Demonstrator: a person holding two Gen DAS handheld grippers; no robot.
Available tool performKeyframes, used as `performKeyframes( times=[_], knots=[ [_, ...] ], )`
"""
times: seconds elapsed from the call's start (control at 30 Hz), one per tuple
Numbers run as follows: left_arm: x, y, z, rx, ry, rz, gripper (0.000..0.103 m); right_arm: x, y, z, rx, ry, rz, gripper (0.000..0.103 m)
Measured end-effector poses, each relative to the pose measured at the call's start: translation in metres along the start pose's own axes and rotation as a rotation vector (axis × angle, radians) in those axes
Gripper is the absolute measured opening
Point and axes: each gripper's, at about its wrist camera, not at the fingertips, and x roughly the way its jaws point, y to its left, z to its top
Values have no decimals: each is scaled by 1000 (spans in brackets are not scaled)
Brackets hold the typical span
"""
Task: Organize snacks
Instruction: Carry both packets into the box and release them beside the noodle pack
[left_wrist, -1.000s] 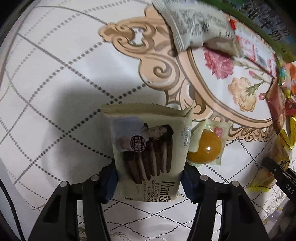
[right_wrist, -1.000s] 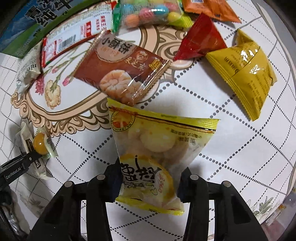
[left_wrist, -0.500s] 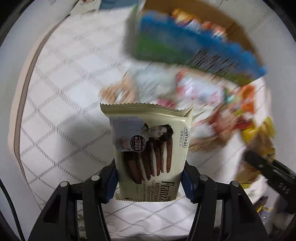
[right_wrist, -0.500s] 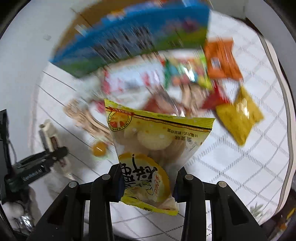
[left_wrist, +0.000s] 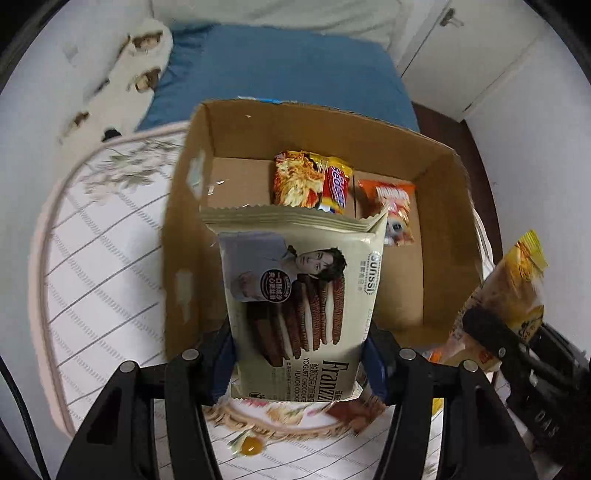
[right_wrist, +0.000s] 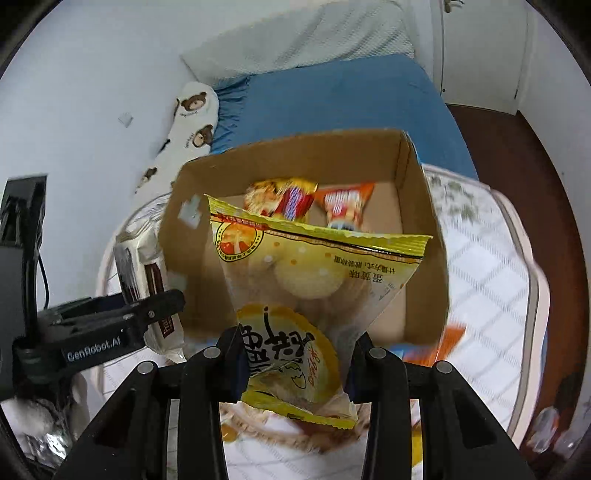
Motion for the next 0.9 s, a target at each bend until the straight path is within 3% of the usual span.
performKeyframes(
  times=[0.17,0.33,0.47,0.5,0.53,0.57,0.9],
  knots=[
    [58,-3,29,1,128,55,57,51,-14,38,-20,97,-23,41],
    [90,0,33,27,179,124,57,95,-26,39,-29,173,-34,41],
    [103,8,32,6,198,118,62,124,-32,34,-38,255,-37,43],
    [104,9,34,12,191,111,72,133,-33,32,-41,288,-68,58],
    [104,10,35,10,183,115,78,141,-34,31,-45,307,-95,88],
    [104,12,36,3,173,118,84,144,-36,29,-42,312,-103,98],
    [78,9,29,11,86,146,84,134,-37,25,2,263,-123,99]
  ],
)
